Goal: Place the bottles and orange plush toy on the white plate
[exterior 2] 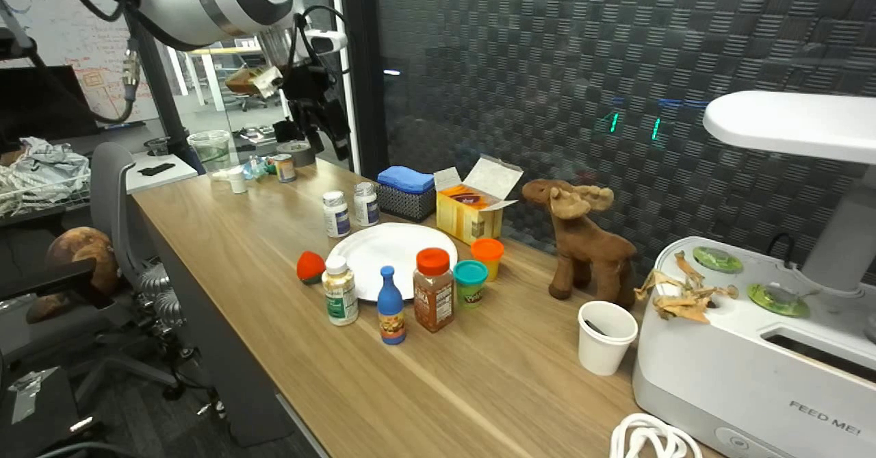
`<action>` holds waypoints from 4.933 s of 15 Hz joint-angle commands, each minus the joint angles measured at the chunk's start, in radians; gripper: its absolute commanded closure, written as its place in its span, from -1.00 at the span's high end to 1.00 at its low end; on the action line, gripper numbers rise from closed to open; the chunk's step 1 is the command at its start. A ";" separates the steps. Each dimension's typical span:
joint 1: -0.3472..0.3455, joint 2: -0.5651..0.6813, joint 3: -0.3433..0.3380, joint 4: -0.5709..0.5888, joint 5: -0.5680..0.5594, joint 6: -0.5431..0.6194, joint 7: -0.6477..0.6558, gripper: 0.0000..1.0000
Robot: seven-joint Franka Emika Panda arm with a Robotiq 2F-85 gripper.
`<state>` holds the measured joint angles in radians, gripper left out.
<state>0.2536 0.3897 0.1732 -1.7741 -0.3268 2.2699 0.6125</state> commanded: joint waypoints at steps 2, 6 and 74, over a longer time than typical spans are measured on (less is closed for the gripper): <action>0.050 0.106 -0.057 0.101 0.027 0.037 -0.017 1.00; 0.066 0.153 -0.089 0.134 0.033 0.036 -0.021 1.00; -0.017 0.068 -0.202 -0.066 0.135 0.141 0.120 0.51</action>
<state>0.2407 0.4869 -0.0507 -1.8316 -0.2255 2.4263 0.7808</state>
